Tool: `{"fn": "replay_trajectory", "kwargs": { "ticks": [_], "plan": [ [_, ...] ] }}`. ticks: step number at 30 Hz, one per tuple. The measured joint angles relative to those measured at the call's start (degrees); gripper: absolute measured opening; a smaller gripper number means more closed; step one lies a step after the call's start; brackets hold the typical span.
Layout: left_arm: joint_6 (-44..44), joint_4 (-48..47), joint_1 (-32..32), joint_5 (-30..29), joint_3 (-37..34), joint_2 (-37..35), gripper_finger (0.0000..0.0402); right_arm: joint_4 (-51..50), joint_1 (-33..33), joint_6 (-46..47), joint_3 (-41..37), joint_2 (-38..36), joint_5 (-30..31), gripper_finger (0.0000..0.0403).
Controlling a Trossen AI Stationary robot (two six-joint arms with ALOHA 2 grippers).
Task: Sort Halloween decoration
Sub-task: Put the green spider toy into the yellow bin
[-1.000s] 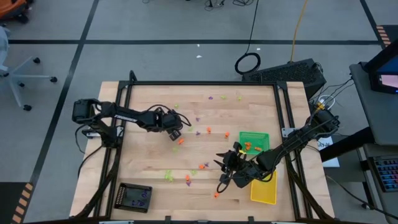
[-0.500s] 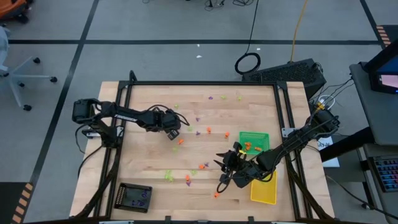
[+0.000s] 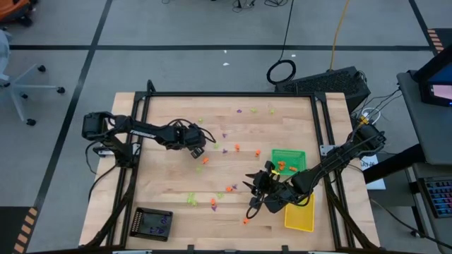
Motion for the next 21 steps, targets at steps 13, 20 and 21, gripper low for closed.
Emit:
{"fn": "replay_trajectory", "kwargs": {
  "ticks": [13,20,21],
  "plan": [
    [0.3,3.3,-0.2,-0.5,0.2,4.1,0.0138,0.0,0.0,0.5,0.0,0.0,-0.1,0.0118],
    [0.0,3.4,-0.3,-1.0,0.2,5.0,0.0138,0.0,0.0,0.5,0.0,0.0,-0.1,0.0118],
    [0.0,3.3,-0.3,-0.9,0.2,4.9,0.0138,0.0,0.0,0.5,0.0,0.0,-0.1,0.0118]
  ]
}}
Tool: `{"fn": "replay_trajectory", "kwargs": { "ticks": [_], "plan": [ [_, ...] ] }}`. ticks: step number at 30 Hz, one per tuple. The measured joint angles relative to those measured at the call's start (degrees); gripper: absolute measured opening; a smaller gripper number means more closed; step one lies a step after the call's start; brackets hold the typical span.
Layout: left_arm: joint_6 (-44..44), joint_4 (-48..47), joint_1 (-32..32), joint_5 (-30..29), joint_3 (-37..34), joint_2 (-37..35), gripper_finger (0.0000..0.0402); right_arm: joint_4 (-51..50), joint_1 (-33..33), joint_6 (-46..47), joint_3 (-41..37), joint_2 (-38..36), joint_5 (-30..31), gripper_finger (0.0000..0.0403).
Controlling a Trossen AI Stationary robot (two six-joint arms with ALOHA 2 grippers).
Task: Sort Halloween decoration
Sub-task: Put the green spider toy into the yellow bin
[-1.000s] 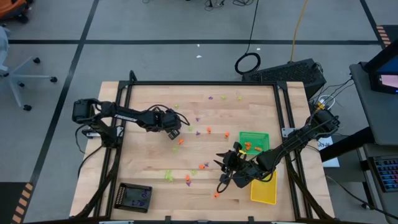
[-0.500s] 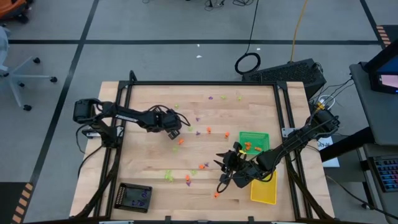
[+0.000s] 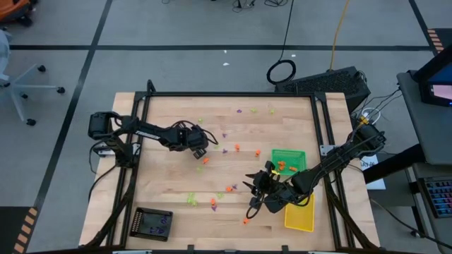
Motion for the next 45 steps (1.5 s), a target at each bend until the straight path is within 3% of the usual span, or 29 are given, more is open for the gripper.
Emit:
{"fn": "replay_trajectory", "kwargs": {
  "ticks": [8,21,30,34,38,45],
  "plan": [
    [0.0,-0.8,0.0,0.7,-0.1,0.0,0.0136,0.0,0.0,0.0,0.0,0.0,0.0,0.0118],
    [1.7,-0.9,0.0,3.3,-0.2,0.1,0.0024,0.0,0.0,0.0,0.0,0.0,0.0,0.0118],
    [7.5,-3.5,0.0,4.9,-0.5,-4.8,0.0008,0.2,-0.3,0.3,0.0,0.0,0.0,0.0118],
    [9.5,-2.4,-1.6,5.1,-0.9,-10.0,0.0008,1.0,-3.7,-1.4,0.0,0.0,-0.1,0.0118],
    [11.8,3.2,-5.9,4.1,-3.1,-13.9,0.0008,5.0,-9.5,-5.1,0.0,0.3,-6.7,0.0118],
    [10.1,8.2,-14.3,-5.1,-6.4,-18.6,0.0008,7.6,-21.1,-14.0,0.0,1.1,-16.7,0.0118]
  ]
}}
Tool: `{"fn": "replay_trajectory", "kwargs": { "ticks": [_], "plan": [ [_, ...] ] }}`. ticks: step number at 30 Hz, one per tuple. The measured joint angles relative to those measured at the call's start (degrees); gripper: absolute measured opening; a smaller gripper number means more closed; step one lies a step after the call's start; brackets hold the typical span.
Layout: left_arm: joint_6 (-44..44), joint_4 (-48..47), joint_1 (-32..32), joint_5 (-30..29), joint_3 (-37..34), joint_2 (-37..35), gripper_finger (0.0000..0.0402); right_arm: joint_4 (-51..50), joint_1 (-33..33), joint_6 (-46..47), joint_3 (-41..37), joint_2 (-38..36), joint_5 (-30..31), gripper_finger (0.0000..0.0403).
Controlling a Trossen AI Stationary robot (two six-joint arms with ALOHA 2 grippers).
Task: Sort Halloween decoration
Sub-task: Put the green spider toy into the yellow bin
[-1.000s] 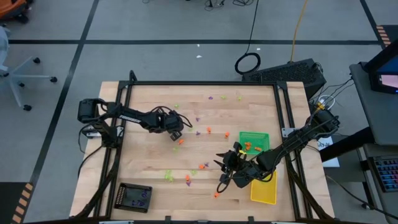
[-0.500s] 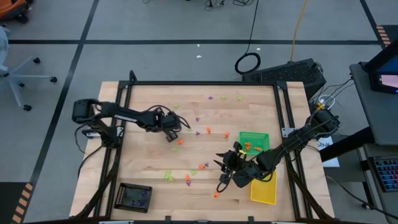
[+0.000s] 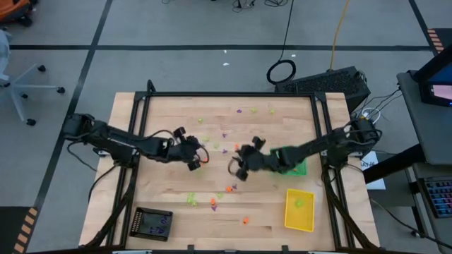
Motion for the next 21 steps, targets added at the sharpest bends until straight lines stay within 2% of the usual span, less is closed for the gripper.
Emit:
{"fn": "replay_trajectory", "kwargs": {
  "ticks": [4,6,9,12,15,19,21],
  "plan": [
    [-0.8,0.9,-3.5,-6.2,-2.0,-3.1,0.0008,-0.8,-6.1,-3.9,0.0,0.1,-5.1,0.0118],
    [0.4,1.1,-4.4,-7.9,-2.2,-4.6,0.0008,-3.4,-9.0,-4.9,0.0,-0.3,-5.8,0.0118],
    [1.2,0.9,-5.0,-7.9,-2.3,-6.3,0.0008,-11.8,-14.5,-5.3,1.7,-1.3,-5.5,0.0118],
    [4.4,4.1,-5.1,-7.7,-2.1,-7.1,0.0008,-24.6,-21.2,-4.8,5.7,-1.6,-5.5,0.0118],
    [8.1,7.2,-5.0,-6.1,-2.2,-7.4,0.0008,-33.0,-27.9,-5.0,9.8,-1.6,-5.6,0.0118],
    [15.1,11.3,-4.4,-3.5,-2.2,-7.4,0.0008,-39.2,-35.6,-9.8,13.1,-1.6,-5.7,0.0118],
    [18.6,13.3,-4.0,-2.7,-2.2,-7.4,0.0008,-40.1,-39.3,-10.5,13.3,-1.6,-7.8,0.0118]
  ]
}}
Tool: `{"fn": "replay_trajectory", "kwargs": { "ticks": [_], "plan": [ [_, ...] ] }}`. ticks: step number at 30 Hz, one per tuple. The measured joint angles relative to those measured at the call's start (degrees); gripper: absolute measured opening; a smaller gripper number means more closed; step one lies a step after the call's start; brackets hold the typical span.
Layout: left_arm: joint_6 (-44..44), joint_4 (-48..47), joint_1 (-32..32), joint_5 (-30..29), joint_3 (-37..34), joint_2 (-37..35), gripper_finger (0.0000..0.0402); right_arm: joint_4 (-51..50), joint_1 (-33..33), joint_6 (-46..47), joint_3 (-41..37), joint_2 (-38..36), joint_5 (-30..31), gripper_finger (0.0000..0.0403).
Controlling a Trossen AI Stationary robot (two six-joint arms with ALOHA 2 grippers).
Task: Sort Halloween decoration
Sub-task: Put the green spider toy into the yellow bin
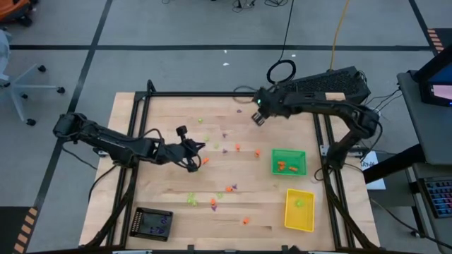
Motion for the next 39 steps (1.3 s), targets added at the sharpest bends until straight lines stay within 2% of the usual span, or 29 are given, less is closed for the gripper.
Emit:
{"fn": "replay_trajectory", "kwargs": {
  "ticks": [4,8,15,21,30,34,36,39],
  "plan": [
    [6.2,3.7,0.9,1.3,0.0,0.0,0.0008,-3.7,-4.8,3.4,0.0,0.6,-3.6,0.0118],
    [9.3,6.1,2.3,4.1,0.0,0.0,0.0008,-3.4,-7.0,9.4,0.0,2.3,-4.3,0.0118],
    [9.1,6.4,4.1,9.5,0.0,0.0,0.0008,-2.8,-9.6,10.5,0.0,7.1,-5.6,0.0118],
    [8.3,6.4,4.0,9.6,0.0,0.0,0.0008,-3.1,-10.5,11.9,0.0,8.2,-8.4,0.0118],
    [3.1,2.2,5.0,9.7,0.1,0.1,0.0009,-3.6,-8.6,11.8,0.0,7.9,-8.2,0.0118],
    [-2.6,-0.1,9.0,14.2,0.0,0.6,0.0037,-4.0,-6.2,11.5,0.2,7.0,-8.0,0.0118],
    [-2.8,2.5,10.5,18.0,-0.9,1.6,0.0062,-4.1,-5.0,11.4,0.2,5.9,-7.9,0.0118],
    [-2.5,4.8,12.8,19.6,-2.0,4.6,0.0101,-4.3,-3.1,10.7,0.3,4.2,-7.9,0.0118]
  ]
}}
